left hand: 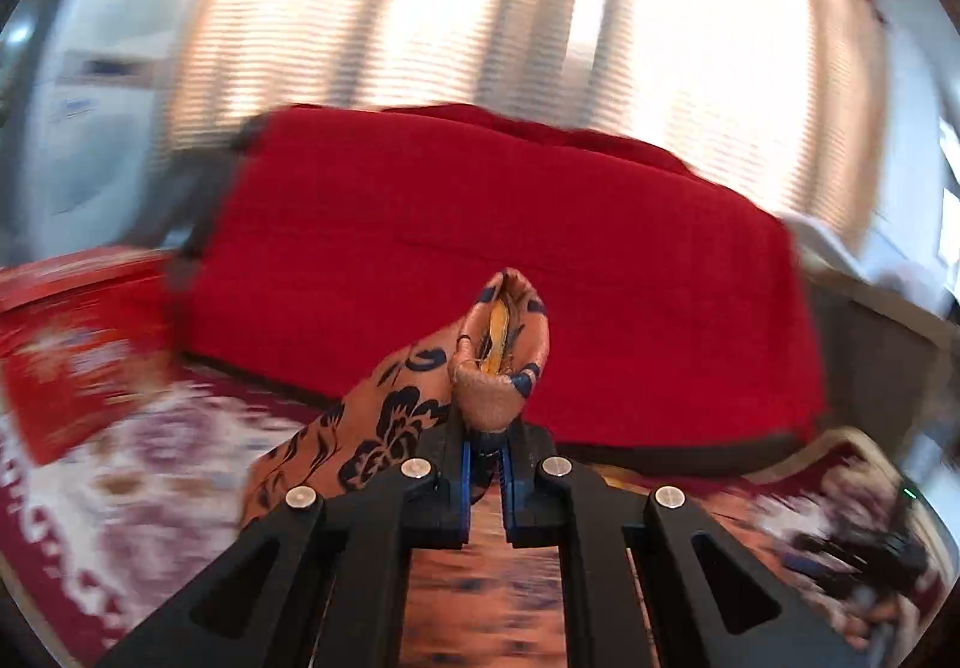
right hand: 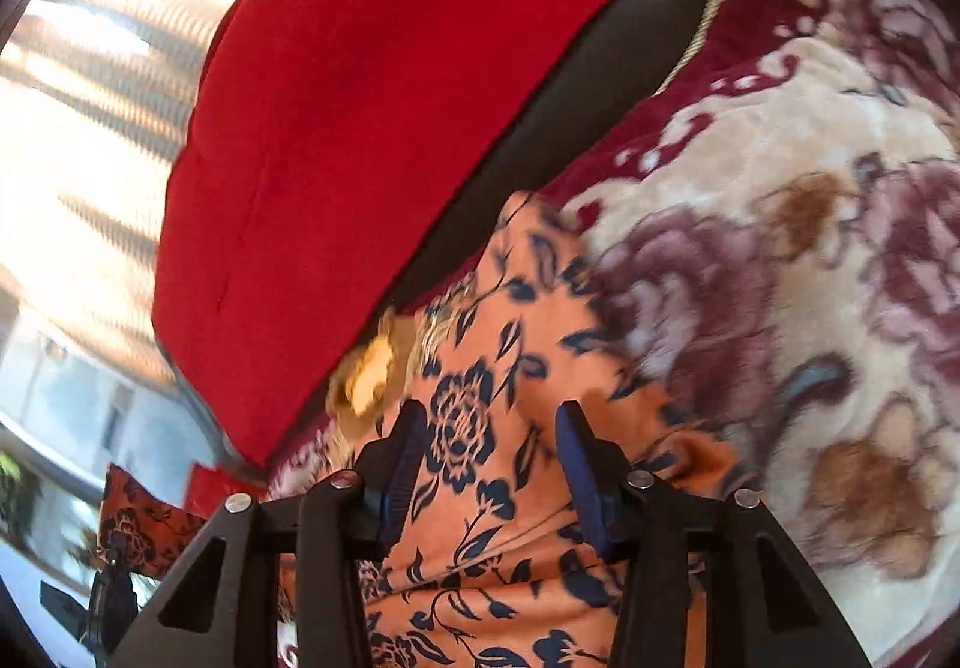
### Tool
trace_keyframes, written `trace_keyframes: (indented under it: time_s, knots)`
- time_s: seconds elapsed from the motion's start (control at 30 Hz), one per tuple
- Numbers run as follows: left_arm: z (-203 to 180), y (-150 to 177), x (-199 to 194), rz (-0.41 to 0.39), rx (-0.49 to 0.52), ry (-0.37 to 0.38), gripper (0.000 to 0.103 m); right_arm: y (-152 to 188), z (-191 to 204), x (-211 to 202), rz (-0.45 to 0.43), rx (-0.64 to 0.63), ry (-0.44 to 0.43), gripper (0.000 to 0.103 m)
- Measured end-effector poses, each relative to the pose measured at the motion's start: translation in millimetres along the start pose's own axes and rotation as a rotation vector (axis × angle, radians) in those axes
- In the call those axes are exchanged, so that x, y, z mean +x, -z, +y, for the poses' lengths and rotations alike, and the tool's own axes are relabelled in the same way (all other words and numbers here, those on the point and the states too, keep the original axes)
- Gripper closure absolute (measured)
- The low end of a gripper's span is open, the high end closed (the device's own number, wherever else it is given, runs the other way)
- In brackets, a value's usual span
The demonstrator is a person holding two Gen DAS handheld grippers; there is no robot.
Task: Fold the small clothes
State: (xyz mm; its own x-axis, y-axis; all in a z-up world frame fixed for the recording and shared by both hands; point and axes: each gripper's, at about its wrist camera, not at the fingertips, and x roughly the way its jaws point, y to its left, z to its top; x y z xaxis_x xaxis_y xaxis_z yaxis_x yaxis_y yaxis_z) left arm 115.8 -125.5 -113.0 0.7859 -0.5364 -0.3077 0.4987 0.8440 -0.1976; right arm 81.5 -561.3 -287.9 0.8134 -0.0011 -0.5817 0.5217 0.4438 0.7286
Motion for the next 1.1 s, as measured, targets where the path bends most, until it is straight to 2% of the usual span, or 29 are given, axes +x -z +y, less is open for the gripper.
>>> trace_keyframes:
  time_s: [0.07, 0.13, 0.2, 0.23, 0.27, 0.3, 0.33, 0.4, 0.5, 0.57, 0.63, 0.77, 0.87, 0.9, 0.97, 1.0, 1.03, 1.1]
  knots:
    - [-50, 3, 16, 0.059, 0.041, 0.115, 0.096, -9, -10, -14, -0.026, 0.027, -0.024, 0.054]
    - [-94, 7, 35, 0.155, 0.092, 0.215, 0.095, -15, -15, -19, -0.038, 0.043, -0.06, 0.053]
    - [-119, 10, 47, 0.25, 0.101, 0.307, 0.093, -16, -17, -21, -0.03, 0.059, -0.121, 0.048]
    - [-124, 11, 52, 0.306, 0.083, 0.37, 0.08, -17, -18, -21, -0.019, 0.062, -0.141, 0.042]
    - [-125, 11, 54, 0.344, 0.065, 0.401, 0.067, -18, -16, -22, -0.008, 0.064, -0.162, 0.039]
    - [-120, 13, 55, 0.377, 0.028, 0.418, 0.036, -17, -13, -24, 0.0, 0.063, -0.182, 0.035]
    - [-112, 13, 54, 0.376, -0.001, 0.424, 0.018, -13, -9, -24, 0.008, 0.058, -0.196, 0.033]
    - [-90, 13, 51, 0.346, -0.066, 0.432, 0.017, -10, -1, -18, 0.045, 0.037, -0.214, 0.033]
    - [-62, 20, 59, 0.374, -0.132, 0.395, 0.017, -3, 5, -5, 0.1, 0.018, -0.193, 0.033]
    - [-40, 33, 67, 0.408, -0.146, 0.309, 0.017, 1, 6, 2, 0.13, 0.021, -0.176, 0.033]
    - [-15, 48, 77, 0.434, -0.152, 0.218, 0.017, 3, 7, 5, 0.131, 0.008, -0.122, 0.033]
    - [39, 77, 84, 0.426, -0.195, 0.061, 0.017, 5, 8, 11, 0.12, -0.049, -0.016, 0.033]
    - [63, 91, 89, 0.402, -0.203, -0.012, 0.017, 12, 13, 21, 0.132, -0.116, 0.069, 0.034]
    - [70, 92, 89, 0.403, -0.201, -0.046, 0.017, 16, 14, 24, 0.135, -0.144, 0.092, 0.037]
    - [76, 93, 92, 0.413, -0.209, -0.08, 0.017, 24, 19, 32, 0.178, -0.199, 0.11, 0.058]
    - [79, 92, 91, 0.395, -0.203, -0.087, 0.017, 29, 22, 37, 0.209, -0.216, 0.109, 0.079]
    - [80, 90, 89, 0.372, -0.178, -0.112, 0.017, 37, 27, 41, 0.226, -0.244, 0.115, 0.091]
    - [79, 88, 85, 0.345, -0.122, -0.163, 0.017, 44, 43, 37, 0.185, -0.334, 0.154, 0.096]
